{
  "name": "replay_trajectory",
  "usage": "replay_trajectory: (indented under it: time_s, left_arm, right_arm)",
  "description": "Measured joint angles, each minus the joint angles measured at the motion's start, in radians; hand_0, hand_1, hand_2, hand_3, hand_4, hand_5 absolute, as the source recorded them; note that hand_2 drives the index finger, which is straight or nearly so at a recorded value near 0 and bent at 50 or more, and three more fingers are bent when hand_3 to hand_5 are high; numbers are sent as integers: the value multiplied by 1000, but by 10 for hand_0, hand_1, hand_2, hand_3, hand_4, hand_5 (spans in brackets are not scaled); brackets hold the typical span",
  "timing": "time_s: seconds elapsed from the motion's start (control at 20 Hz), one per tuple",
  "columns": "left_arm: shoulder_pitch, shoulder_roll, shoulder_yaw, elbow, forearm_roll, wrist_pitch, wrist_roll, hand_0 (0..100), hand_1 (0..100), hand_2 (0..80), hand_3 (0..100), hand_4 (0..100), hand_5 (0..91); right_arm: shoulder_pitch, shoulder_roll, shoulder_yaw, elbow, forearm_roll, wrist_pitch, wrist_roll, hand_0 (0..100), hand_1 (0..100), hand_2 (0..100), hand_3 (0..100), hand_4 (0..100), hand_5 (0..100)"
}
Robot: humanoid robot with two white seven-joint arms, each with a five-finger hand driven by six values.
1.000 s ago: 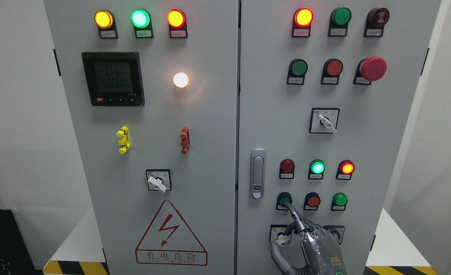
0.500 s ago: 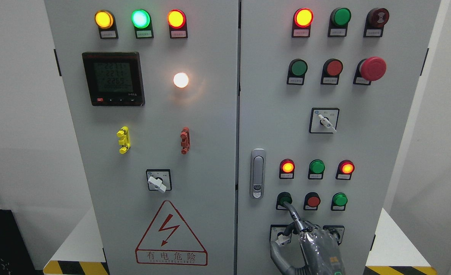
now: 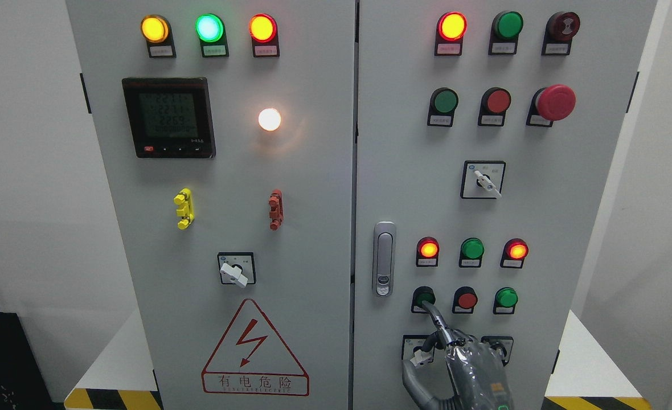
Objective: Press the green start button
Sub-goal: 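Pull the right hand back down away from the button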
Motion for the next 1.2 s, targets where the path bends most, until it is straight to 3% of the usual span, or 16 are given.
replay_trajectory:
  time_s: [0.55, 0.75, 1.2]
  left_arm:
    - [0, 0, 0, 0, 0, 0, 0, 120, 556, 0, 0, 0, 0]
    - [0, 0, 0, 0, 0, 0, 0, 120, 556, 0, 0, 0, 0]
    - [0, 0, 0, 0, 0, 0, 0, 120, 556, 0, 0, 0, 0]
  right_arm:
    - [39, 0, 0, -47, -76, -13, -2, 582, 367, 0, 598, 598, 523]
    - [59, 0, 0, -68, -141, -15, 22, 637, 367, 0, 591, 589, 473]
    - [113, -1, 0, -116, -319, -18, 29, 715, 347, 0, 535, 511, 363]
